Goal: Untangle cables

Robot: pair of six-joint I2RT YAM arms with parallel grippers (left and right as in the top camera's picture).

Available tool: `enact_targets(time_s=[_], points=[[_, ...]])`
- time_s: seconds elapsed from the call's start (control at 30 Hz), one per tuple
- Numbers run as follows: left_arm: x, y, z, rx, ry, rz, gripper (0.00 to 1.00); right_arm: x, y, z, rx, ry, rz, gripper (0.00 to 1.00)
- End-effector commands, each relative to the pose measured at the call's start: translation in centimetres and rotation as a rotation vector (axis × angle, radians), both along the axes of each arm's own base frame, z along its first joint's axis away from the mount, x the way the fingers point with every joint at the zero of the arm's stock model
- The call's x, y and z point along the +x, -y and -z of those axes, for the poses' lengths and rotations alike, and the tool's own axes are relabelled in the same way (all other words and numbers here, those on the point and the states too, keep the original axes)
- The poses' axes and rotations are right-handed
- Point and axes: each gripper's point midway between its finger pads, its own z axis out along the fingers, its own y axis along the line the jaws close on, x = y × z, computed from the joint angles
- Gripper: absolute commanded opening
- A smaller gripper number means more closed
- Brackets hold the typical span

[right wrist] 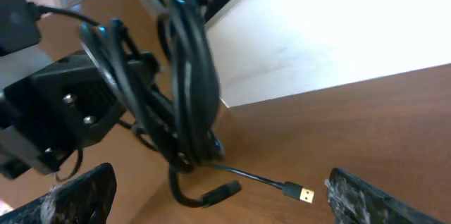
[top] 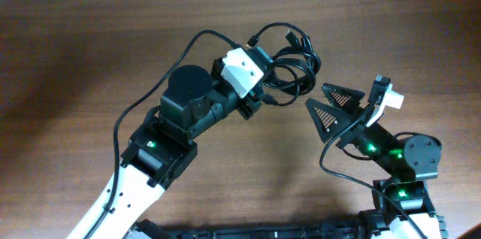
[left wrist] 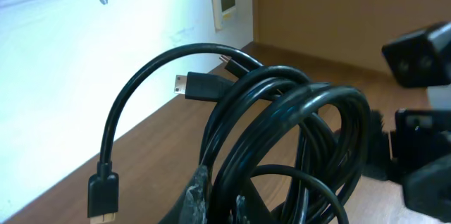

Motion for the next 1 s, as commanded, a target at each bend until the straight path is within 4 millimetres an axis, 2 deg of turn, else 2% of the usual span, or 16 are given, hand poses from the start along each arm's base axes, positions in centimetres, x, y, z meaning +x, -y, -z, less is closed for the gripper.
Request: enact_targets(time_s=[0.0, 0.13, 0.3, 0.37, 0.43, 0.5, 0.57, 0.63, 0.73, 0.77, 0.87, 0.97], points=[[-1.1, 0.6, -0.7, 0.018, 0.052, 0.088, 0.00, -0.5, -0.3, -0.7, -0.029, 0.048, -0.029, 0.94], [-2.0, 1.4, -0.1, 0.026, 0.041, 0.158, 0.00, -1.2, -0.8, -1.6, -0.035, 0.102, -0.070, 0.94], [-3.9, 2.8, -0.2, 0.009, 0.033, 0.265, 0.00, -1.3, -0.9, -1.6, -0.036, 0.105, -0.077, 0.93], [-4.1, 3.0, -0.2, 0.009, 0.033, 0.273, 0.00, -1.3, -0.8, -1.7, -0.036, 0.110, -0.073, 0.81], [-4.1, 3.0, -0.1, 0.010, 0.031, 0.273, 0.00, -1.3, -0.9, -1.7, -0.036, 0.109, -0.073, 0.58], [-4.2, 2.9, 0.2, 0.017, 0.018, 0.273, 0.00, -1.3, -0.8, -1.7, -0.036, 0.109, -0.073, 0.26], [-4.2, 2.9, 0.5, 0.024, 0.006, 0.273, 0.00, -1.3, -0.8, -1.7, -0.036, 0.108, -0.073, 0.07], [-4.3, 2.8, 0.8, 0.031, -0.006, 0.273, 0.00, -1.2, -0.8, -1.7, -0.034, 0.108, -0.067, 0.04], [-4.3, 2.8, 0.9, 0.035, -0.012, 0.273, 0.09, -1.0, -0.6, -1.7, -0.032, 0.104, -0.053, 0.04], [-4.3, 2.8, 1.0, 0.034, -0.014, 0.273, 0.20, -1.0, -0.6, -1.7, -0.032, 0.104, -0.052, 0.04], [-4.3, 2.8, 0.9, 0.006, -0.062, 0.260, 0.37, -0.9, -0.5, -1.6, -0.031, 0.102, -0.045, 0.04], [-4.5, 2.6, 1.2, 0.001, -0.095, 0.254, 0.48, -0.4, -0.2, -1.2, -0.026, 0.073, -0.014, 0.04]])
